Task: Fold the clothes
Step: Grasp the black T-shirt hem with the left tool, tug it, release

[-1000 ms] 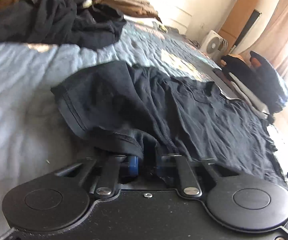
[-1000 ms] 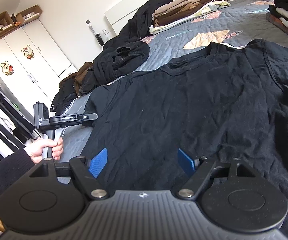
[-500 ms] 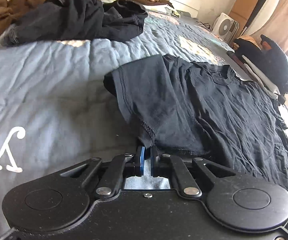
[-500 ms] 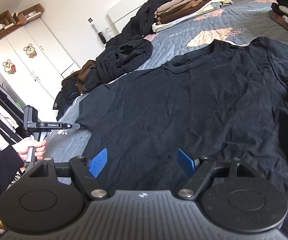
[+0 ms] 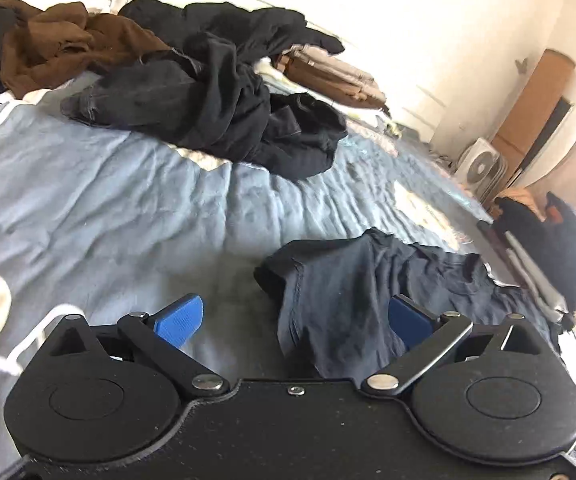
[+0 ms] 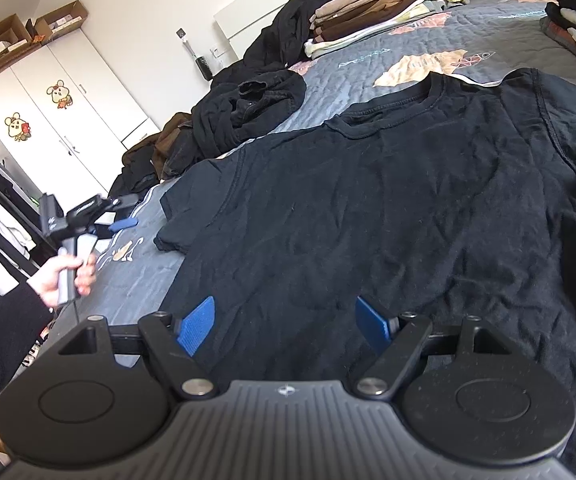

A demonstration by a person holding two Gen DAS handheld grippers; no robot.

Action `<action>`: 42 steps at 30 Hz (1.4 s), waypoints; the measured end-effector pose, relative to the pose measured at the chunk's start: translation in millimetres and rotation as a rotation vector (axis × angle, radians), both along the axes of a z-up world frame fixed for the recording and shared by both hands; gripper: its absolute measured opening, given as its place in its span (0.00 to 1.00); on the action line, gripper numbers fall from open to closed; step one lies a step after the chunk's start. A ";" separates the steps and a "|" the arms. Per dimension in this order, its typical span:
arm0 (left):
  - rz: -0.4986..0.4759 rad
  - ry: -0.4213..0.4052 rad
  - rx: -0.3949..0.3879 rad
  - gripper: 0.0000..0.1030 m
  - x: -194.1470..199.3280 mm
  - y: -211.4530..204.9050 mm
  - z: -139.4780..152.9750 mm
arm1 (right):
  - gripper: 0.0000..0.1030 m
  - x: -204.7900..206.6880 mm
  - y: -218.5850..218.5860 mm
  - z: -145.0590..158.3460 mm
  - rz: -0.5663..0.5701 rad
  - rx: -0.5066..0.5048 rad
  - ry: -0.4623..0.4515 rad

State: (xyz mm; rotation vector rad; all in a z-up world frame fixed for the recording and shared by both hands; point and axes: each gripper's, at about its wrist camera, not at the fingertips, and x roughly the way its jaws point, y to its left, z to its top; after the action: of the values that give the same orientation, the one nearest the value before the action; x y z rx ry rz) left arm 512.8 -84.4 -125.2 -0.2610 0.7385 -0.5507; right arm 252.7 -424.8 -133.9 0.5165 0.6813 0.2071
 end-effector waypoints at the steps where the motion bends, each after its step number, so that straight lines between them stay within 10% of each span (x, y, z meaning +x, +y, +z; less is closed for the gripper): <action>1: -0.011 0.015 0.011 0.94 6.6 -6.0 -3.5 | 0.75 0.2 -0.1 -0.4 -0.001 -0.002 0.001; 6: -0.029 0.048 -0.018 0.89 25.1 -20.0 -20.5 | 0.75 0.3 -1.4 -3.5 -0.005 -0.011 0.011; 11: -0.071 0.075 -0.120 0.39 37.3 -30.3 -25.9 | 0.75 2.6 0.4 -8.6 -0.001 -0.018 0.026; 18: -0.171 0.034 -0.357 0.39 34.9 -36.9 0.7 | 0.75 3.9 3.9 -11.6 0.006 -0.026 0.039; 28: -0.375 0.088 -0.175 0.48 -9.0 -79.8 -9.1 | 0.75 2.4 5.5 -11.5 0.010 -0.022 0.038; 36: -0.170 0.009 -0.403 0.71 8.4 -52.1 -4.6 | 0.75 3.4 7.4 -10.2 0.013 -0.026 0.033; 42: -0.041 0.050 -0.291 0.17 40.5 -53.0 -15.1 | 0.75 4.1 8.0 -11.8 0.014 -0.029 0.039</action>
State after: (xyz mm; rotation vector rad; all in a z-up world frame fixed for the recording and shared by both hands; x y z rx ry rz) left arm 553.3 -137.4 -140.3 -0.5316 0.7125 -0.6933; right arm 256.8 -416.8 -145.7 0.4894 0.7245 0.2002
